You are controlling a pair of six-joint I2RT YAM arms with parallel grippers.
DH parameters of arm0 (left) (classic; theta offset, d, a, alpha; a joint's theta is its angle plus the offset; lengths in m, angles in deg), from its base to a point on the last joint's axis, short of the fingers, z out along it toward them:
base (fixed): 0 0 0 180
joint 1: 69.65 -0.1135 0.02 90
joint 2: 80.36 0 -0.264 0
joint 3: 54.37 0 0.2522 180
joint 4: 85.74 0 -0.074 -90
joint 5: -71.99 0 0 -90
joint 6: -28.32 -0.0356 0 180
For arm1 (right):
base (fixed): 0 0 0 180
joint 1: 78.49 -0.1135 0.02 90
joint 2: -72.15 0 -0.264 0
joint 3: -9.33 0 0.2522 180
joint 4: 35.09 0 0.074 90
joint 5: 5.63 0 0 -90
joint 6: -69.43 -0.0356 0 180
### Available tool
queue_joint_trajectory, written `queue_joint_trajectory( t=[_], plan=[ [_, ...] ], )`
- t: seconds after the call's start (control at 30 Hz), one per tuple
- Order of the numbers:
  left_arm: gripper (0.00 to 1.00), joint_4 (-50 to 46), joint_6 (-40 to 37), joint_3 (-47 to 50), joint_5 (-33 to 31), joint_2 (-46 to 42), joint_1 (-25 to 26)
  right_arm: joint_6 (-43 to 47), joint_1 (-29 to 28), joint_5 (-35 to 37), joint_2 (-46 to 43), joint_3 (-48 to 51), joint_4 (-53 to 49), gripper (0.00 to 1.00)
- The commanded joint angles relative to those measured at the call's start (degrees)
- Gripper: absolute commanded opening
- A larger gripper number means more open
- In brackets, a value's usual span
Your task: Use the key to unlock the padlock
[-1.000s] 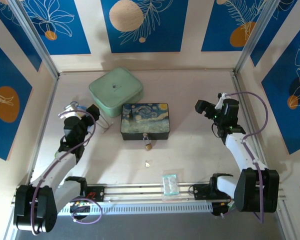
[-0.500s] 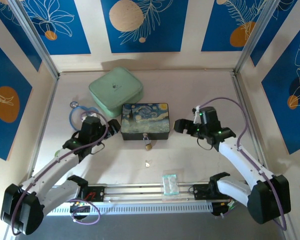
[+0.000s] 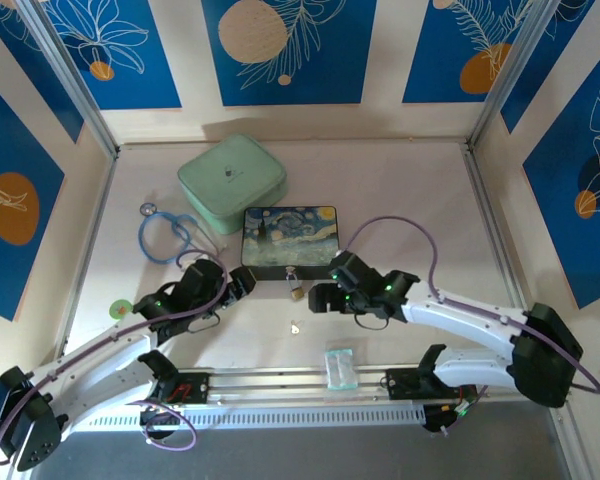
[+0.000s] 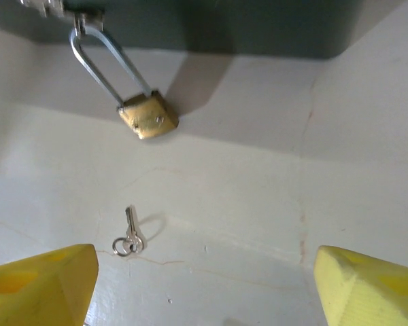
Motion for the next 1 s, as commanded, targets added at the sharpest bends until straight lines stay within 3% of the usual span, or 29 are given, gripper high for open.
queue_joint_trajectory(
  t=[0.0,0.2,0.4,0.97],
  plan=[
    [0.99,-0.80,3.28,0.44,-2.07,0.95,2.13,-5.42,-4.23,3.55,4.66,-3.51,1.10,0.81],
    [0.98,0.55,5.96,-0.26,-3.15,5.52,5.70,-9.37,-9.71,4.67,13.46,-7.55,2.69,0.66],
    [0.98,1.55,7.54,-0.51,-3.87,8.68,7.86,-10.57,-11.60,4.91,20.32,-11.61,0.40,0.55],
    [0.97,1.57,8.53,-0.09,-5.67,9.21,8.67,-12.05,-13.76,4.44,28.37,-15.18,-3.24,0.48]
  ],
)
